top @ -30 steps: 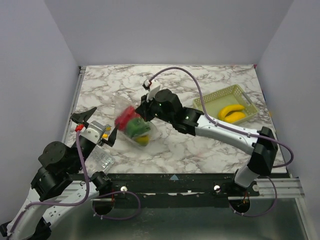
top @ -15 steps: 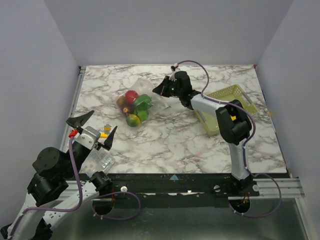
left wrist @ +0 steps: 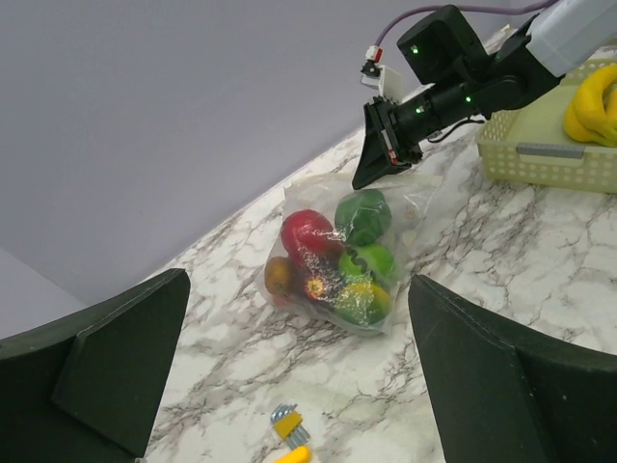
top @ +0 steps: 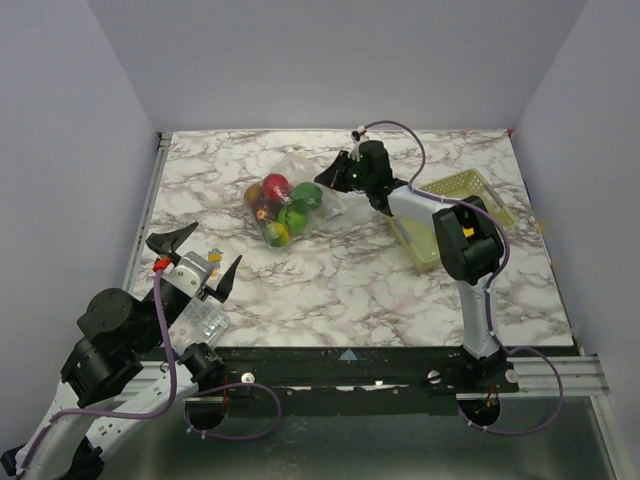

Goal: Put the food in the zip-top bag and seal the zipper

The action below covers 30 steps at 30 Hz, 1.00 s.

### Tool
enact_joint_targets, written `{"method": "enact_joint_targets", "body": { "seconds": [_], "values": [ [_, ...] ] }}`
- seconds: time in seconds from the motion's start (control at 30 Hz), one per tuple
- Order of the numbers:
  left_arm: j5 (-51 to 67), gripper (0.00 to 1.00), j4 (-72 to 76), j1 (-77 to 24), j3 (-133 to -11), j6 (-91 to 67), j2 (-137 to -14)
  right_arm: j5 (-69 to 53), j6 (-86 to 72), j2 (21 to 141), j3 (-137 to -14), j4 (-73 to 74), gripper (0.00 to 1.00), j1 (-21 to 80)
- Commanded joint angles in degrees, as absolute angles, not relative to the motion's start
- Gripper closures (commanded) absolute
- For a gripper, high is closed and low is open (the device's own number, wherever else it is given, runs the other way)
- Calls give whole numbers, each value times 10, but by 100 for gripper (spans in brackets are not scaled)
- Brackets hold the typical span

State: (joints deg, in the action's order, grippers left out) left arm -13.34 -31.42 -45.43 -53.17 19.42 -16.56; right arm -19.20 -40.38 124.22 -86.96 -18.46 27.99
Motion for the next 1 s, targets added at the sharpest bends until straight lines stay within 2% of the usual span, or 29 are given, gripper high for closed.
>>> {"method": "enact_joint_targets", "body": {
  "seconds": [0.0, 0.03, 0.13, 0.23, 0.4, 0.6, 0.67, 0.97],
  "values": [
    [-112, 1, -313, -453, -537, 186, -176, -164, -364, 1234, -905, -103, 91, 283],
    [-112, 1, -314, -453, -537, 186, -176, -145, -347, 1231, -927, -54, 89, 283],
    [-118, 1, -311, -453, -537, 190, -176, -80, -287, 1226, -1001, 107, 64, 284],
    [-122, 1, -303, -453, -542, 196, -183, -33, -234, 1188, -1020, 198, 52, 284],
    [-125, 1, -285, -453, -553, 183, -198, 53, -181, 1057, -936, 257, 44, 283],
    [-134, 1, -259, -453, -556, 167, -196, 76, -163, 819, -765, 243, 35, 284],
    [-136, 1, -251, -453, -562, 167, -198, 74, -165, 746, -726, 241, 28, 284],
    [-147, 1, -177, -453, -567, 140, -188, 38, -178, 508, -685, 266, 14, 283]
  ]
}}
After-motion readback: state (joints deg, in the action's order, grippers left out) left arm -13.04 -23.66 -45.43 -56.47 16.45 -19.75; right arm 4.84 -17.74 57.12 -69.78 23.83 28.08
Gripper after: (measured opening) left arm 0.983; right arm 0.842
